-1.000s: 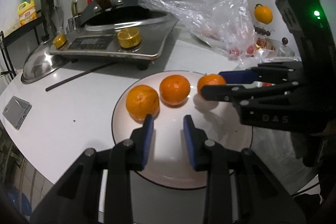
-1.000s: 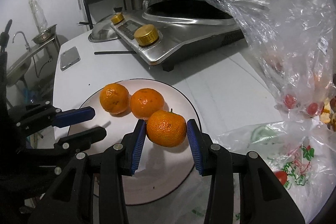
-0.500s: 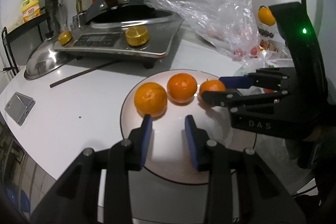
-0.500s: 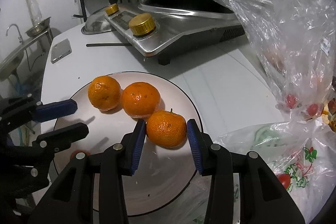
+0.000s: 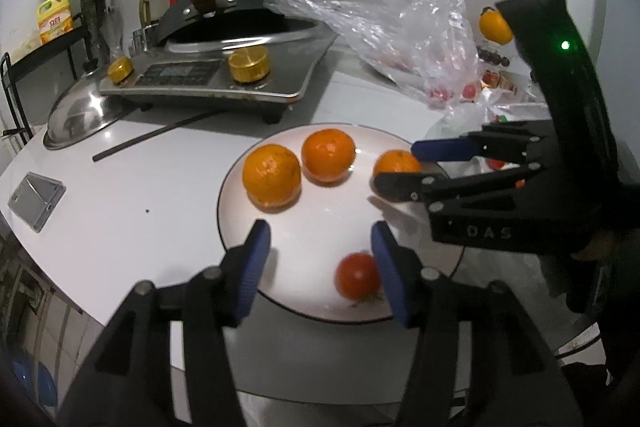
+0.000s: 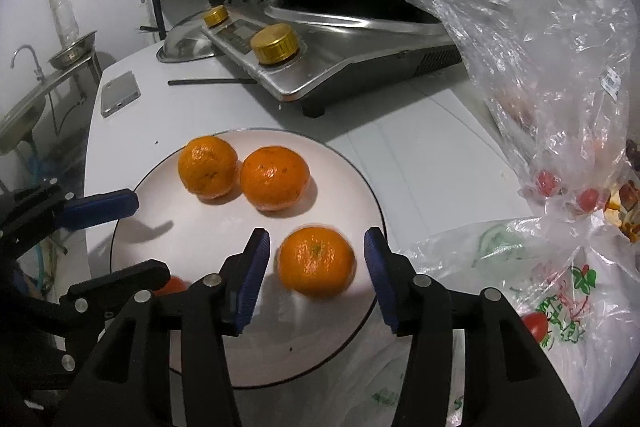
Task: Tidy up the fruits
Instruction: 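Lower the tomato onto the plate and open the left gripper while the right gripper releases its mandarin, then lift both open grippers up off the plate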
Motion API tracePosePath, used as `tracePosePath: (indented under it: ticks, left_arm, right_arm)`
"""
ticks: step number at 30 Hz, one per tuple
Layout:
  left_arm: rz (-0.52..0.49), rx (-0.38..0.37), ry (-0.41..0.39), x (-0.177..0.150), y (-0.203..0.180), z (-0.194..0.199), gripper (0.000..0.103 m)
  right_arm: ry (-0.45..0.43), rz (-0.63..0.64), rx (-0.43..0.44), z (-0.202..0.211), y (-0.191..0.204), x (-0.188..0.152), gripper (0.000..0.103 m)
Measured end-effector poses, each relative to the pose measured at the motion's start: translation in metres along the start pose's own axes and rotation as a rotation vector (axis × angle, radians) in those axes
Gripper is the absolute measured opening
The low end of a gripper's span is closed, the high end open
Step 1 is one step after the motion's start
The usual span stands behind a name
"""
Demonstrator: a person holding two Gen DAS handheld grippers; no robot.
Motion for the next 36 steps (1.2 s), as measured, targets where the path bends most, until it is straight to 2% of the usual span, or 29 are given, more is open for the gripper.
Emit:
tracePosePath:
  ticks: [4, 5, 14, 17, 20, 22, 27, 36]
  left_arm:
    - [-0.016, -0.015, 0.011, -0.005, -0.006, 0.0, 0.054]
    - [-0.019, -0.017, 0.014, -0.005, -0.007, 0.0, 0.054]
    - [-0.071, -0.034, 0.059, -0.012, -0.017, -0.011, 0.054]
    - [-0.079, -0.036, 0.07, -0.014, -0.02, -0.015, 0.051]
    - [-0.087, -0.031, 0.08, -0.013, -0.019, -0.018, 0.042]
    - [-0.097, -0.039, 0.088, -0.014, -0.021, -0.02, 0.029]
    - [-0.108, -0.038, 0.089, -0.013, -0.023, -0.02, 0.029]
    - [-0.124, -0.002, 0.053, 0.003, -0.022, -0.026, 0.029]
  right_arm:
    - [0.022, 0.023, 0.002, -0.003, 0.003, -0.006, 0.05]
    - [0.021, 0.027, -0.01, -0.004, 0.003, -0.006, 0.043]
    - [-0.008, 0.01, -0.004, -0.007, 0.001, 0.002, 0.042]
    - [-0.001, 0.011, -0.006, -0.011, 0.0, 0.003, 0.042]
    - [-0.001, -0.009, -0.005, -0.01, -0.003, 0.003, 0.042]
    - [-0.001, -0.028, -0.002, -0.01, -0.007, 0.002, 0.043]
    - [-0.017, -0.038, 0.008, -0.003, -0.009, 0.004, 0.048]
    - [-0.06, -0.055, 0.008, 0.018, -0.019, 0.007, 0.049]
Point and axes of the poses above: each gripper's, at about its wrist camera, not at the fingertips, and z roughly against the way its jaws point, y to its left, x to its top, the point moved 6 cm from there along -z, roughly the way its jaws point, and after that the axes turned 2 degrees about -y, right-handed, at the moved point
